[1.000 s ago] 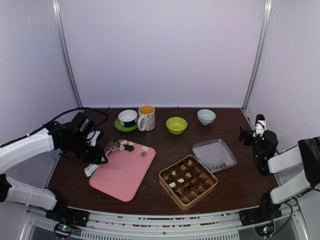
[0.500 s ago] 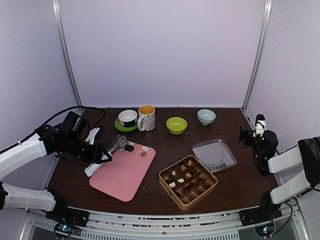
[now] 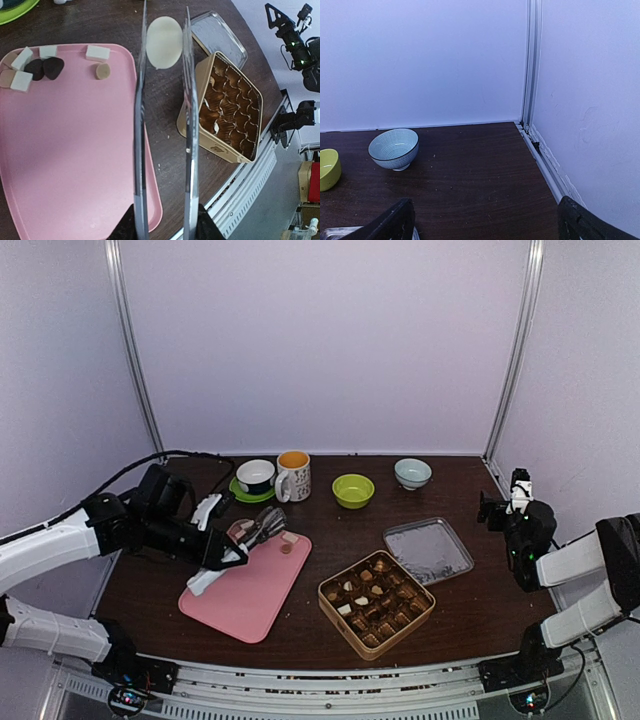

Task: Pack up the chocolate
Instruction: Place the fake chocolate in the empty pocket of the box.

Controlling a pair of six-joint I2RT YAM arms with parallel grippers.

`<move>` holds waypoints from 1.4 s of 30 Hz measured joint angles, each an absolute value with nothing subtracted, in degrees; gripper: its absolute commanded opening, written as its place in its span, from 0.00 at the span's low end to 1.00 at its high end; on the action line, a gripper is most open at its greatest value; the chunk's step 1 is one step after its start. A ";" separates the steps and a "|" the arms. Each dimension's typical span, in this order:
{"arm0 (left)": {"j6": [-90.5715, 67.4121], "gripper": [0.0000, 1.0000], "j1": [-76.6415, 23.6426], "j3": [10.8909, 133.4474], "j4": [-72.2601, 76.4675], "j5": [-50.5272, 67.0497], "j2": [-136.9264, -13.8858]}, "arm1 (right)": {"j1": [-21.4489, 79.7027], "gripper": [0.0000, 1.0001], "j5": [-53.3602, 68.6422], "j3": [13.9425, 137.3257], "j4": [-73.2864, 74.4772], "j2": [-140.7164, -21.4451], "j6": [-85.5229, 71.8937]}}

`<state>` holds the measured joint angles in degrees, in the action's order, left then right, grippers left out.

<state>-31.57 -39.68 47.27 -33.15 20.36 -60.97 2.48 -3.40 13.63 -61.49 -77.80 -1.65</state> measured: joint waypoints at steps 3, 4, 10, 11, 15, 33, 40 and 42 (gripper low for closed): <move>-31.53 0.29 -42.30 47.88 -31.48 20.32 -63.72 | 2.48 1.00 -3.40 13.63 -61.49 -77.80 -1.65; -31.51 0.29 -43.13 48.29 -31.00 20.34 -64.77 | 2.48 1.00 -3.40 13.63 -61.49 -77.80 -1.65; -30.65 0.28 -47.55 51.29 -27.49 20.29 -71.24 | 2.48 1.00 -3.40 13.63 -61.49 -77.80 -1.65; -30.30 0.28 -48.40 52.14 -27.07 20.23 -72.58 | 2.48 1.00 -3.40 13.63 -61.49 -77.80 -1.65; -28.67 0.28 -51.90 55.86 -26.39 19.92 -77.45 | 2.48 1.00 -3.40 13.63 -61.49 -77.80 -1.65; -14.09 0.26 -59.24 76.62 -26.48 23.51 -101.45 | 2.48 1.00 -3.38 13.63 -61.49 -77.80 -1.65; -8.82 0.25 -62.65 84.79 -32.53 24.73 -109.43 | 2.48 1.00 -3.40 13.63 -61.49 -77.80 -1.67; -8.05 0.25 -62.70 86.15 -34.09 24.73 -111.24 | 2.48 1.00 -3.40 13.63 -61.49 -77.80 -1.67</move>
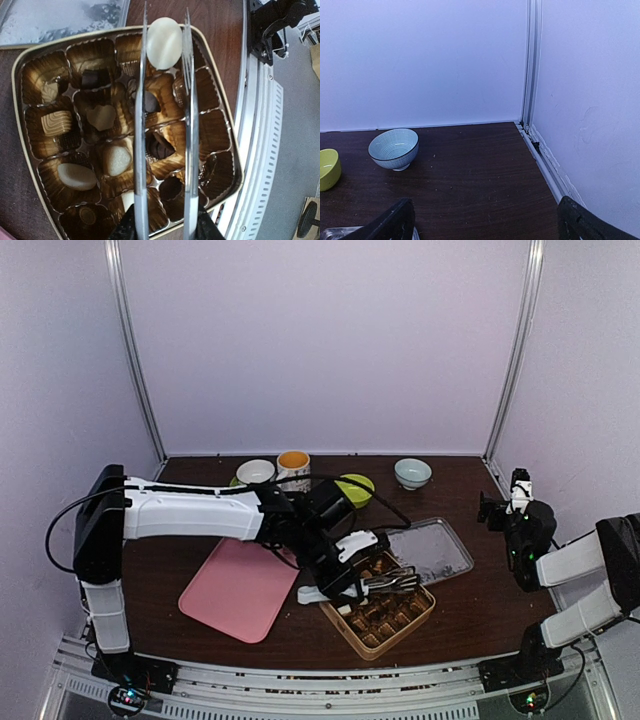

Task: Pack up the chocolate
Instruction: Place the fake chocolate in the empty pocket of the box.

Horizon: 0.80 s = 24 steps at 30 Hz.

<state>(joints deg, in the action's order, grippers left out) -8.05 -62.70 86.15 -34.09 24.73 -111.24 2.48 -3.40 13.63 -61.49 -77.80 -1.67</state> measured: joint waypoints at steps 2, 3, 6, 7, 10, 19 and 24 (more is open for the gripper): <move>-7.51 0.25 -62.67 86.83 -35.57 24.53 -112.60 | 2.48 1.00 -3.38 13.63 -61.49 -77.80 -1.65; -7.27 0.26 -62.67 86.98 -36.21 24.29 -112.97 | 2.48 1.00 -3.40 13.63 -61.49 -77.80 -1.65; -6.76 0.26 -62.67 87.09 -37.82 23.68 -113.23 | 2.48 1.00 -3.40 13.63 -61.49 -77.80 -1.65; -6.61 0.26 -62.67 87.35 -38.20 23.35 -113.23 | 2.48 1.00 -3.40 13.63 -61.49 -77.80 -1.65; -6.31 0.26 -62.67 88.23 -38.35 22.87 -113.27 | 2.48 1.00 -3.40 13.63 -61.49 -77.80 -1.65; -5.98 0.33 -62.67 89.41 -38.72 21.93 -113.69 | 2.48 1.00 -3.40 13.63 -61.49 -77.80 -1.65; -5.93 0.40 -62.67 89.43 -38.81 21.26 -114.06 | 2.48 1.00 -3.40 13.63 -61.49 -77.80 -1.65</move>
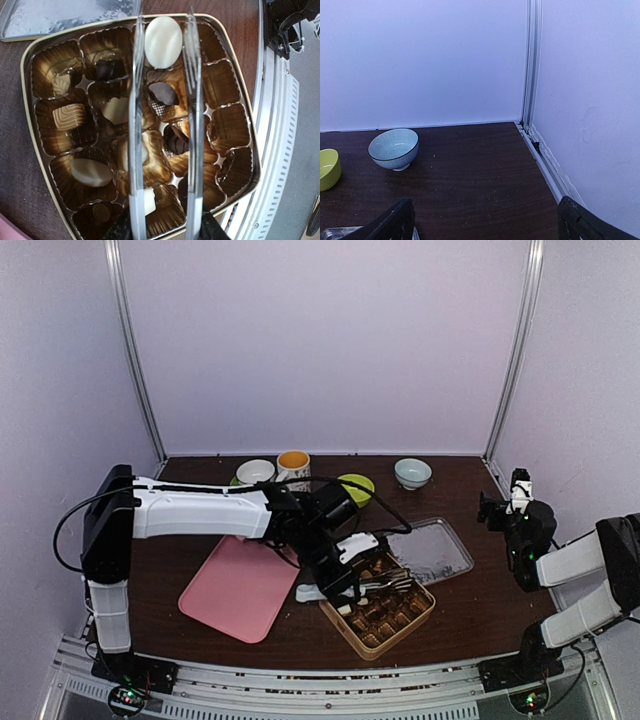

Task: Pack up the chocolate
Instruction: Place the fake chocolate in the empty pocket of the box, then pick up the fake chocolate from the plate.

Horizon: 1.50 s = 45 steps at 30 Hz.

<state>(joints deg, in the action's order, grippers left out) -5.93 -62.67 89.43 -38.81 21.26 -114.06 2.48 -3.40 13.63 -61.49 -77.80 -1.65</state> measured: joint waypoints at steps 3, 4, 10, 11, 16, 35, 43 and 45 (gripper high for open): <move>-5.98 0.42 -62.67 89.60 -38.87 20.53 -114.08 | 2.48 1.00 -3.40 13.63 -61.49 -77.80 -1.65; -6.00 0.43 -62.67 89.69 -38.87 20.32 -114.08 | 2.48 1.00 -3.40 13.63 -61.49 -77.80 -1.65; -6.17 0.41 -62.67 89.69 -38.79 19.07 -114.02 | 2.48 1.00 -3.40 13.63 -61.49 -77.80 -1.65; -6.33 0.40 -62.67 89.69 -38.79 18.92 -113.99 | 2.48 1.00 -3.40 13.63 -61.49 -77.80 -1.65; -7.46 0.40 -62.67 87.15 -37.69 17.47 -111.04 | 2.48 1.00 -3.40 13.63 -61.49 -77.80 -1.65; -23.99 0.47 -52.07 62.28 -42.17 4.95 -83.09 | 2.48 1.00 -3.38 13.63 -61.49 -77.80 -1.65; -30.50 0.51 -46.59 58.61 -41.65 3.18 -81.58 | 2.48 1.00 -3.38 13.63 -61.49 -77.80 -1.65; -31.27 0.51 -46.59 58.63 -41.10 3.14 -82.83 | 2.48 1.00 -3.38 13.63 -61.49 -77.80 -1.65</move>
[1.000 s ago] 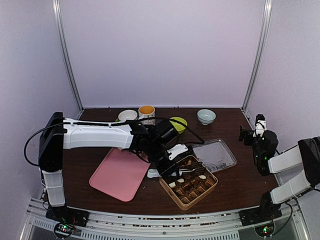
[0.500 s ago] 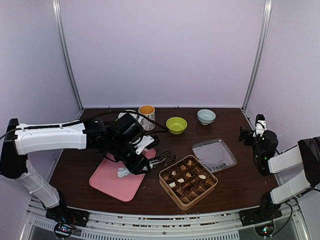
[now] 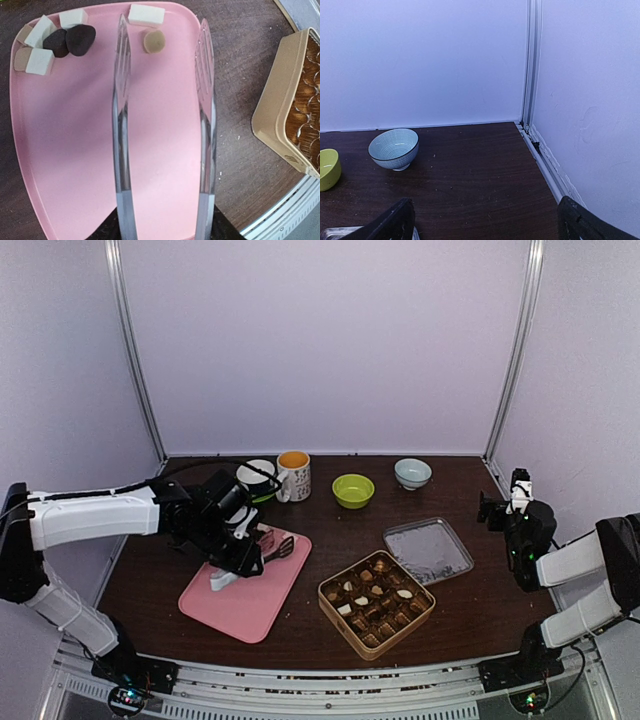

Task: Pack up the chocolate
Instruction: Pick up the fake chocolate from the plate.

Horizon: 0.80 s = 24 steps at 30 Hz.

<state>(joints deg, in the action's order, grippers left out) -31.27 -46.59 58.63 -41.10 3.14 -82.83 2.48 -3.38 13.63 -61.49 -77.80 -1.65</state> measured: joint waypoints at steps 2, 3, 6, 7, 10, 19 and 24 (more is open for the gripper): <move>-31.68 0.51 -46.52 58.76 -40.66 2.68 -84.77 | 2.48 1.00 -3.38 13.63 -61.49 -77.80 -1.65; -31.77 0.51 -46.50 58.85 -40.51 2.50 -85.65 | 2.48 1.00 -3.38 13.63 -61.49 -77.80 -1.65; -31.99 0.51 -46.35 59.35 -40.38 2.17 -88.01 | 2.48 1.00 -3.38 13.63 -61.49 -77.80 -1.65; -32.03 0.51 -46.33 59.61 -40.32 2.11 -88.60 | 2.48 1.00 -3.38 13.63 -61.49 -77.80 -1.65; -32.08 0.50 -46.06 60.38 -39.88 1.78 -89.97 | 2.48 1.00 -3.38 13.63 -61.49 -77.80 -1.65; -32.12 0.45 -45.50 62.83 -39.03 -0.21 -94.32 | 2.48 1.00 -3.38 13.63 -61.49 -77.80 -1.65; -32.14 0.40 -45.41 63.44 -39.22 -1.48 -95.13 | 2.48 1.00 -3.38 13.63 -61.49 -77.80 -1.65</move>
<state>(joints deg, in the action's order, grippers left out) -32.14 -45.41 63.44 -39.22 -1.48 -95.13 2.48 -3.38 13.63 -61.49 -77.80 -1.65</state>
